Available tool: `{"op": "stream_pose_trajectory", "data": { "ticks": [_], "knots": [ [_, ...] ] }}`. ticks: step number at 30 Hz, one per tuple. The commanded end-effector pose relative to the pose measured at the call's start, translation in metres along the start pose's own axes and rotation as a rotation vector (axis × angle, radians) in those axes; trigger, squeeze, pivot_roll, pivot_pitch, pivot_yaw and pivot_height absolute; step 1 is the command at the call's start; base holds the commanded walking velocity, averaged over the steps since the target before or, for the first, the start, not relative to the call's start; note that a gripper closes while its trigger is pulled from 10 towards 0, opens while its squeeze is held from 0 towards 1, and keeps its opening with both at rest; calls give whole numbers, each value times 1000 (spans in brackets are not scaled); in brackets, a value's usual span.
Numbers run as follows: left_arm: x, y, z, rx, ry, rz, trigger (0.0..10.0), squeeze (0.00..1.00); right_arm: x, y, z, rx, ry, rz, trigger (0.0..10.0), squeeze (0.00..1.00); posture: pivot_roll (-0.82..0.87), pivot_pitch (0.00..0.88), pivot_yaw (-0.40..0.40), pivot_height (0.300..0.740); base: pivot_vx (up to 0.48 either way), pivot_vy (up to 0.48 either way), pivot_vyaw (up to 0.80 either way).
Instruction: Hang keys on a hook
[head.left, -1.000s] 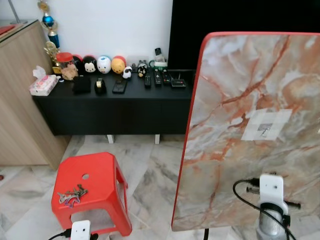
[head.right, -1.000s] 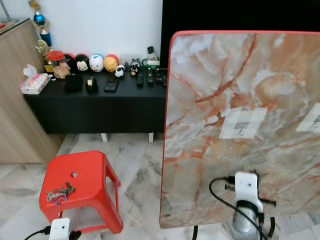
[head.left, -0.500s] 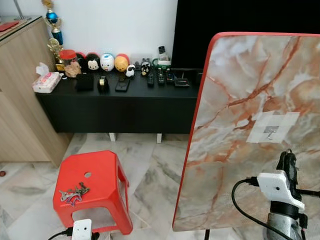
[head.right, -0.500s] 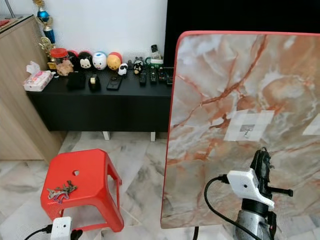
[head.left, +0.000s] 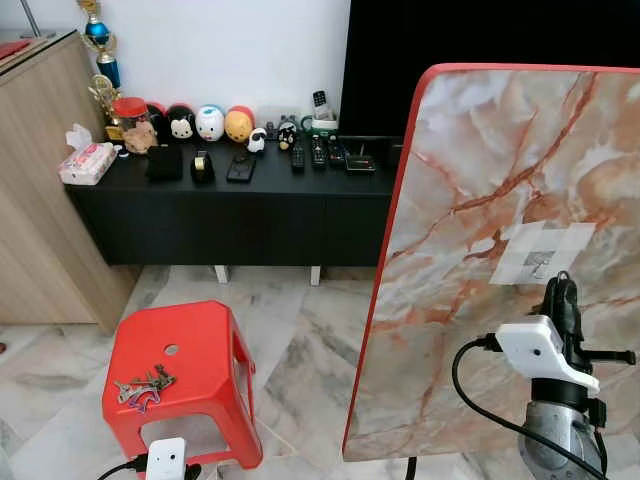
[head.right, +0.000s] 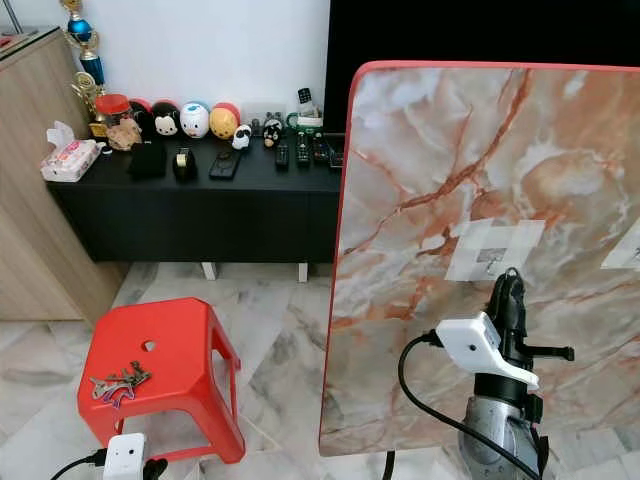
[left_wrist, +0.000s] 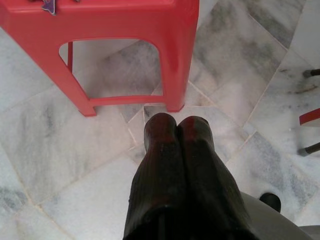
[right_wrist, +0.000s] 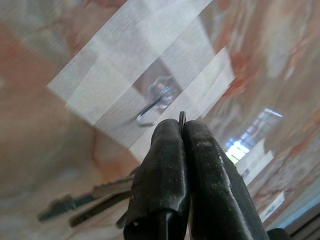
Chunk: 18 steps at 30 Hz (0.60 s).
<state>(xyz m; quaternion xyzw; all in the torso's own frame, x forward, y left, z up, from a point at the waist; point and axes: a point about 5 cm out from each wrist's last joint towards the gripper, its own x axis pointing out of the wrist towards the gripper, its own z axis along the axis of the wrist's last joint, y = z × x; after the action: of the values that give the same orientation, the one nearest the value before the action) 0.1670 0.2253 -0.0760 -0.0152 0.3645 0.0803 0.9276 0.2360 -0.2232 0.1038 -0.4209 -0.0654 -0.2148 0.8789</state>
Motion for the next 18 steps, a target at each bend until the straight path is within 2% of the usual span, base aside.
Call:
{"op": "stream_pose_trajectory", "data": {
  "ticks": [1,9,12,18],
  "knots": [
    [0,-4,-3,12,15,-13,10000,0,5,0,1,2,1,14,10000,0,120,0,-69,740,0,0,0],
    [0,-6,-3,14,16,-20,10000,0,5,5,3,12,2,36,10000,0,117,0,-66,740,0,0,0],
    [0,-8,-5,15,23,-24,10000,0,5,10,4,30,-7,82,10000,0,114,0,-69,740,0,0,0],
    [-1,-8,-6,11,27,-23,10000,0,6,10,3,24,-4,72,10000,0,115,0,-71,740,0,0,0]
  ]
}}
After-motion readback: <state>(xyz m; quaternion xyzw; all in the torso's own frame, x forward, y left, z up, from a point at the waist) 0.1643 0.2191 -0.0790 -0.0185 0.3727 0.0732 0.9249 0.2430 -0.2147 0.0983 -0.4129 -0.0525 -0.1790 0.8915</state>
